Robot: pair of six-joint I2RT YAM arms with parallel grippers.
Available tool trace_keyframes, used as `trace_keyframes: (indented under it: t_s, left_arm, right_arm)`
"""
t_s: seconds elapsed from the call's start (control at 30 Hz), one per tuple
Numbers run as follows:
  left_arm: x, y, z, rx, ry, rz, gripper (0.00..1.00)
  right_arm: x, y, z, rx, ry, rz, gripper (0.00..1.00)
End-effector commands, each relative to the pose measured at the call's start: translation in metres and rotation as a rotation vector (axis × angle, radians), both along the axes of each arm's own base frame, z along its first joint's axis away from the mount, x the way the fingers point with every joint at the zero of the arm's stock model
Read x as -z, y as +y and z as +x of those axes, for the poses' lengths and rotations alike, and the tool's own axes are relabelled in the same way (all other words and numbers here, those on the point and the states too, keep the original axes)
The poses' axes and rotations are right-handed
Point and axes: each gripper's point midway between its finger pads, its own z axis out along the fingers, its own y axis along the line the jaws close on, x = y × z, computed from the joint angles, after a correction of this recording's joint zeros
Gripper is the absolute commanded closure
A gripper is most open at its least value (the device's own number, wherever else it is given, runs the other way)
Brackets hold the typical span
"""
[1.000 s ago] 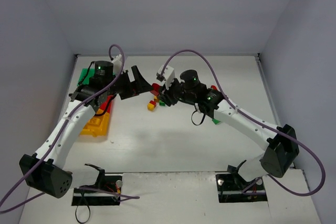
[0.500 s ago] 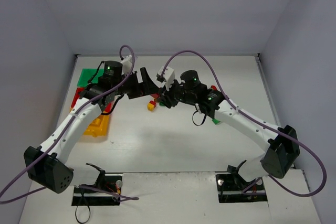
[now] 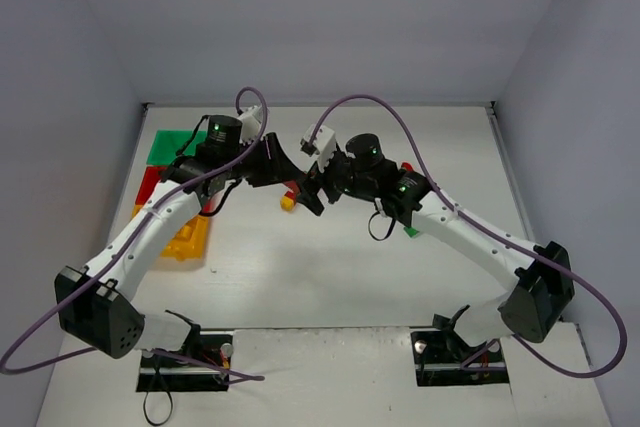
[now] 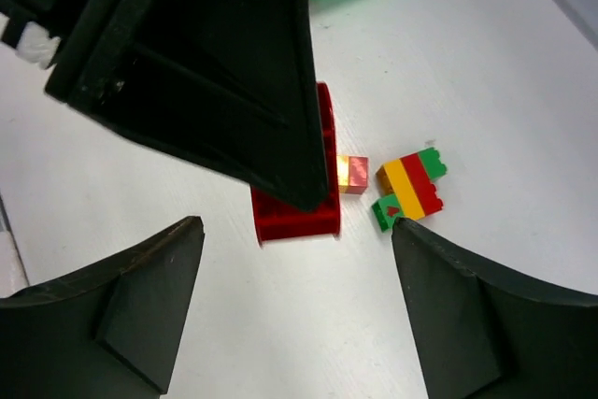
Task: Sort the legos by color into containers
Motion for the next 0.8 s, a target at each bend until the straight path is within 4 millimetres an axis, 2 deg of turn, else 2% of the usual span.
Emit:
trace_keyframes:
  t_s: [0.0, 0.03, 0.07, 0.13, 0.17, 0.2, 0.27, 0.3, 0.37, 0.4, 0.43, 0.47, 0.5, 0.53, 0.6, 0.67, 0.73, 0.77]
  left_arm:
    - [-0.022, 0.025, 0.017, -0.088, -0.134, 0.087, 1.00]
    - [-0.021, 0.034, 0.018, -0.115, -0.137, 0.115, 1.00]
    - [-0.014, 0.054, 0.024, -0.184, -0.119, 0.170, 1.00]
    - [-0.007, 0.079, 0.031, -0.254, -0.107, 0.224, 1.00]
    - [0.000, 0.094, 0.032, -0.296, -0.076, 0.256, 1.00]
    - [0.005, 0.125, 0.041, -0.399, -0.061, 0.302, 1.00]
    - [0.015, 0.158, 0.044, -0.501, -0.024, 0.365, 1.00]
    - [0.020, 0.187, 0.049, -0.597, -0.010, 0.418, 1.00]
    - [0.029, 0.212, 0.052, -0.674, 0.013, 0.472, 1.00]
    - [0.037, 0.233, 0.056, -0.736, 0.036, 0.517, 1.00]
    - [0.041, 0.243, 0.058, -0.760, 0.044, 0.535, 1.00]
    - [0.055, 0.260, 0.064, -0.807, 0.082, 0.570, 1.00]
    - [0.053, 0.265, 0.066, -0.828, 0.074, 0.576, 1.00]
    - [0.057, 0.279, 0.069, -0.864, 0.083, 0.588, 0.98]
    - [0.066, 0.299, 0.078, -0.916, 0.099, 0.610, 0.92]
    - [0.079, 0.310, 0.084, -0.934, 0.129, 0.635, 0.90]
    - [0.094, 0.319, 0.089, -0.946, 0.177, 0.655, 0.82]
    - [0.095, 0.321, 0.091, -0.954, 0.184, 0.659, 0.80]
  right_arm:
    - [-0.047, -0.007, 0.008, 0.070, -0.110, 0.091, 0.20]
    - [-0.044, -0.011, 0.010, 0.093, -0.106, 0.079, 0.12]
    - [-0.040, -0.019, 0.018, 0.147, -0.106, 0.064, 0.08]
    - [-0.037, -0.033, 0.025, 0.211, -0.090, 0.054, 0.00]
    - [-0.031, -0.040, 0.028, 0.242, -0.079, 0.046, 0.00]
    - [-0.032, -0.054, 0.037, 0.325, -0.070, 0.051, 0.00]
    - [-0.021, -0.071, 0.043, 0.399, -0.035, 0.032, 0.00]
    - [-0.019, -0.090, 0.052, 0.500, -0.018, 0.038, 0.00]
    - [-0.009, -0.112, 0.060, 0.616, 0.018, 0.033, 0.00]
    - [0.006, -0.135, 0.062, 0.721, 0.068, 0.012, 0.00]
    - [0.011, -0.144, 0.063, 0.759, 0.088, 0.009, 0.00]
    - [0.027, -0.161, 0.059, 0.817, 0.132, -0.007, 0.00]
    - [0.026, -0.167, 0.062, 0.851, 0.137, 0.002, 0.00]
    - [0.028, -0.174, 0.060, 0.883, 0.143, 0.004, 0.00]
    - [0.045, -0.194, 0.057, 0.978, 0.185, -0.016, 0.00]
    - [0.057, -0.205, 0.052, 1.021, 0.224, -0.035, 0.00]
    - [0.073, -0.217, 0.048, 1.077, 0.270, -0.051, 0.00]
    - [0.080, -0.223, 0.044, 1.105, 0.291, -0.066, 0.00]
